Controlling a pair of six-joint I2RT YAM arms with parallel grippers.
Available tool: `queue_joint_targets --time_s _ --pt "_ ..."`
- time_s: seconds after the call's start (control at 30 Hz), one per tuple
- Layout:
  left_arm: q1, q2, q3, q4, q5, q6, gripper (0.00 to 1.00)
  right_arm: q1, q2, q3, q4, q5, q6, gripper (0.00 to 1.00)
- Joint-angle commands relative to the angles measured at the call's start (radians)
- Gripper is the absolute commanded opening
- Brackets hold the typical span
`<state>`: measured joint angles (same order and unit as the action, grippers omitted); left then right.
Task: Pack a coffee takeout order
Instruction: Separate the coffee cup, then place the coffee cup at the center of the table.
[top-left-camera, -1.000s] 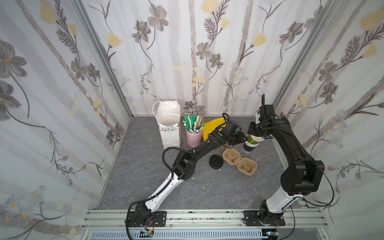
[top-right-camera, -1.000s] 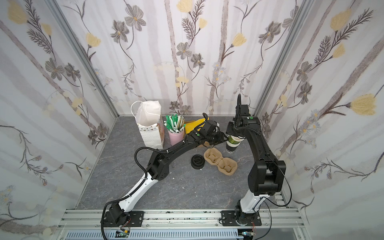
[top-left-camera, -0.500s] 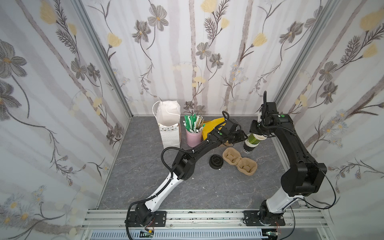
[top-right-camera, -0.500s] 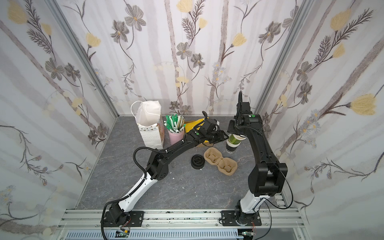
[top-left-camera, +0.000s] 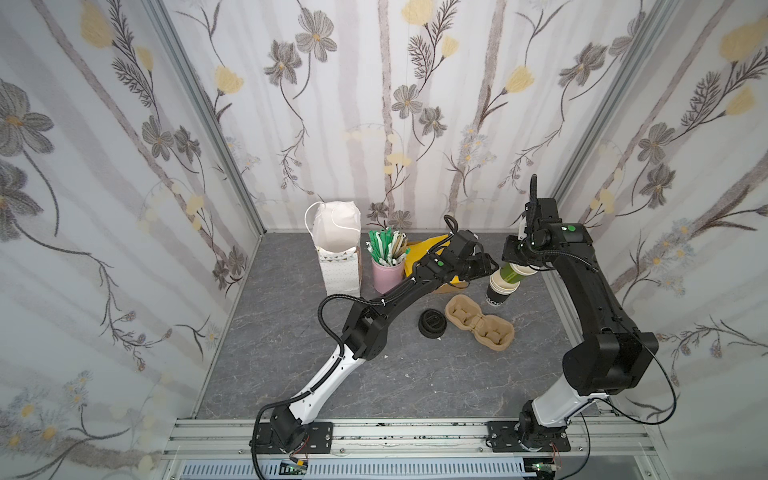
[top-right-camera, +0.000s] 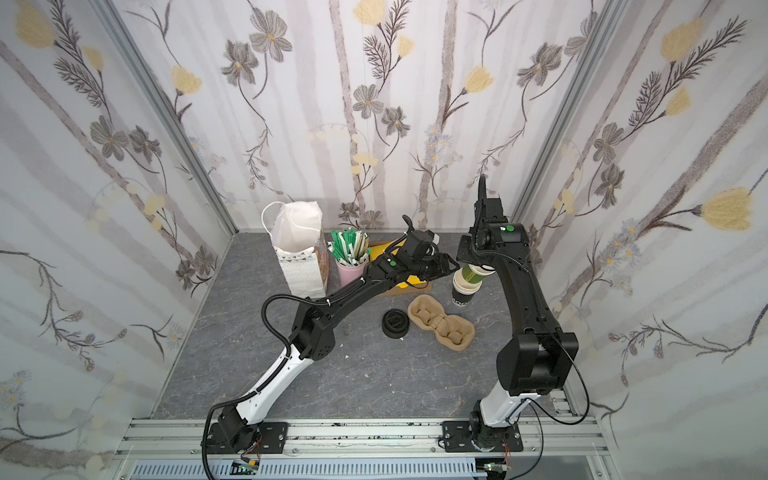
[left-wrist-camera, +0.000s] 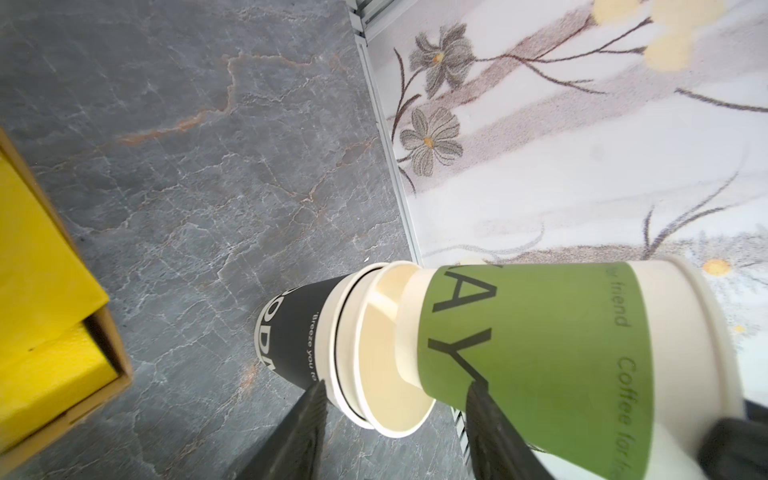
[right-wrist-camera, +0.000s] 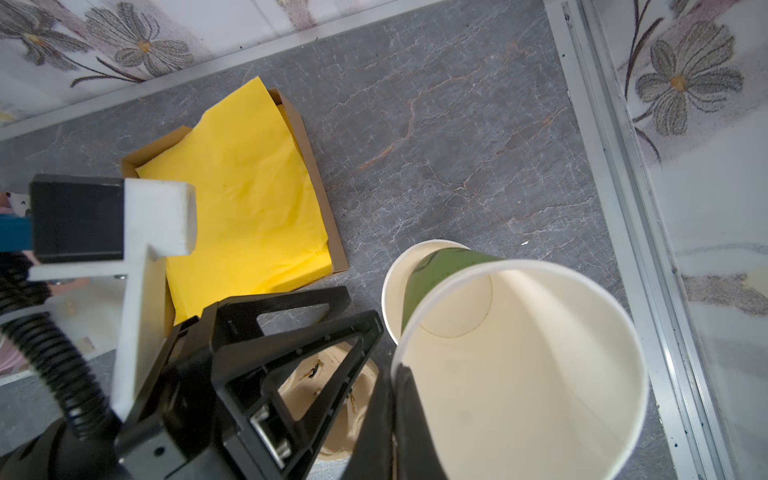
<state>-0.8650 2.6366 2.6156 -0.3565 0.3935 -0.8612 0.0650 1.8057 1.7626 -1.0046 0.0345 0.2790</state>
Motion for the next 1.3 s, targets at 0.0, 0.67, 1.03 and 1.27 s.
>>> queue_joint_targets --time_s 0.0,0.67,1.03,1.27 --pt "0.001 -0.036 0.011 0.018 -0.011 -0.013 0.56 0.011 -0.008 0.042 -0.023 0.029 -0.011 0.0" --pt "0.051 -0.745 -0.797 0.017 -0.281 0.091 0.57 0.292 0.001 0.301 -0.236 0.007 0.097 0.0" --pt "0.188 -1.355 -1.418 0.002 -0.342 0.074 0.55 0.651 0.085 0.371 -0.22 0.052 0.341 0.0" --pt "0.231 -1.615 -1.593 -0.135 -0.323 0.09 0.54 0.871 0.214 0.38 -0.161 0.06 0.454 0.0"
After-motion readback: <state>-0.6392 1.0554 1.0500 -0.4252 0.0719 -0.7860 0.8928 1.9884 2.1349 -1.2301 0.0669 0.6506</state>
